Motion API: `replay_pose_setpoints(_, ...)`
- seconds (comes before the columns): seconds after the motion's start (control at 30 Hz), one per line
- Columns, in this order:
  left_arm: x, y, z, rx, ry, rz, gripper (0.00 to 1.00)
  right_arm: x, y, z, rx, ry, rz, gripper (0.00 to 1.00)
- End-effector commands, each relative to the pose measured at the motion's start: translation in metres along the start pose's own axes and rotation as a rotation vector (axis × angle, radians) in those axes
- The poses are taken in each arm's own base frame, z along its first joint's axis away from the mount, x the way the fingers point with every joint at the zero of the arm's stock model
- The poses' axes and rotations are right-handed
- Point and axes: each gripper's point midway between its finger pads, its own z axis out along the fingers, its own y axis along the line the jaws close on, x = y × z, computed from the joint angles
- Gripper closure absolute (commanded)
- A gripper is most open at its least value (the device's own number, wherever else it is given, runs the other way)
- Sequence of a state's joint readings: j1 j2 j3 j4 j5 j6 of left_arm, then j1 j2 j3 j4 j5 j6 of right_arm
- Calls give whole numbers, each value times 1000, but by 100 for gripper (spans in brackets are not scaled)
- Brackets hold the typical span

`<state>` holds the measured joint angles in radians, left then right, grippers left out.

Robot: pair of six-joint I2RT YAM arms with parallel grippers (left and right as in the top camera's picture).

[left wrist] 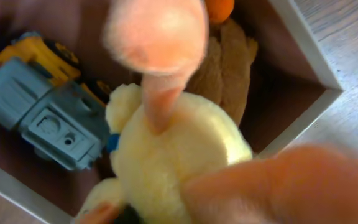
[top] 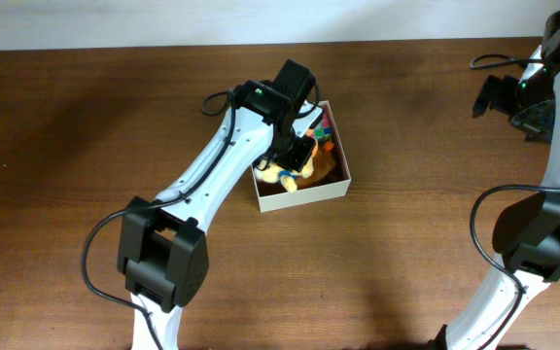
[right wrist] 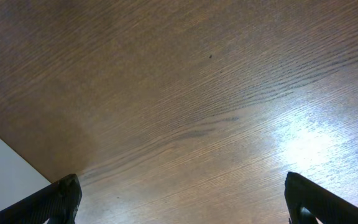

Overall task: Pack container
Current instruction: 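Lower the bunny into the box and push it down beside the hamster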

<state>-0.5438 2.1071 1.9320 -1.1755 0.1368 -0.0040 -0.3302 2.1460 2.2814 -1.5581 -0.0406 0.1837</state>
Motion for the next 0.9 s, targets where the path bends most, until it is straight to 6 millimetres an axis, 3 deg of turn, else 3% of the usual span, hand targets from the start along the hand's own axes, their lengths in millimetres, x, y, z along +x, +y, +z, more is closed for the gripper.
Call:
replay_pose_setpoints(0.0,2,5,3,-16,17,-18,34,0,-2,4,16,5,6,1)
replay_pose_setpoints(0.07,2,5,3,-15,20,-18,17,0,-2,4,16,5,6,1)
replay_pose_setpoints(0.17,2,3,3,-3,21,-19,3,0,-2,4,16,5,6,1)
replay_pose_setpoints(0.4,-8,-7,-10,40,-13,-31,3,0,-2,4,16,5,6,1)
replay_pose_setpoints(0.5,-16,-9,-25,42,-41,-27,4,0,-2,4,16,5,6,1)
replay_pose_setpoints(0.6,-23,-12,-46,43,-70,-23,11,0,-2,4,16,5,6,1)
replay_pose_setpoints(0.7,-20,-15,-64,42,-65,-23,21,0,-2,4,16,5,6,1)
replay_pose_setpoints(0.87,-6,-17,-79,42,-15,-40,23,0,-2,4,16,5,6,1)
